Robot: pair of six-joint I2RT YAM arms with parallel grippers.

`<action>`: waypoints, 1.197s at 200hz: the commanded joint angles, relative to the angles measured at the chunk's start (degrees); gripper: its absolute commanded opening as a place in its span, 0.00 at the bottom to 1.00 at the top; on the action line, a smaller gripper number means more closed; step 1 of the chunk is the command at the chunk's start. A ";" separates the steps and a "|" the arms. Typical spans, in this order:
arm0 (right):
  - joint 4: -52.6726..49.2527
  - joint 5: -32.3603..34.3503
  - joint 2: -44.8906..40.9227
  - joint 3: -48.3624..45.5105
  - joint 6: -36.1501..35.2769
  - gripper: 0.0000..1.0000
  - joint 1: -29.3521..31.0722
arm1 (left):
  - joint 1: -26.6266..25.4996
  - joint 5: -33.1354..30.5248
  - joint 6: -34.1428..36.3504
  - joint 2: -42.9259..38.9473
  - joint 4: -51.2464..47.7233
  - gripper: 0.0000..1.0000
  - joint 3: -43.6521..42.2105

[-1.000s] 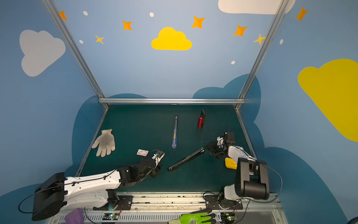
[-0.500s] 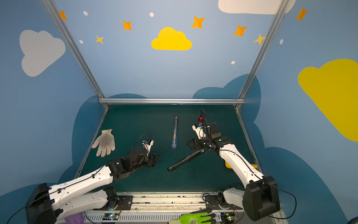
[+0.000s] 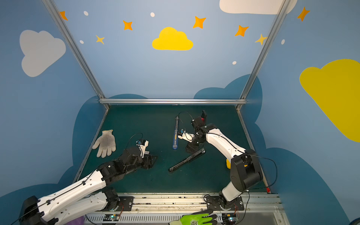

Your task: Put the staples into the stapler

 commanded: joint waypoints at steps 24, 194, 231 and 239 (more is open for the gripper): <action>0.51 15.01 3.22 -2.15 0.93 0.80 5.61 | 0.91 0.31 -1.73 -2.52 -1.92 0.68 -1.95; 1.58 11.75 11.06 -5.85 4.57 0.72 6.83 | 1.57 -0.93 -3.38 -4.80 -2.28 0.69 -3.62; 1.20 8.80 7.49 -6.10 4.21 0.73 5.92 | 1.75 -0.58 -3.28 -4.39 -2.02 0.69 -3.62; 0.94 7.44 6.85 -6.03 4.22 0.73 5.73 | 1.91 -0.51 -3.25 -4.34 -1.96 0.69 -3.62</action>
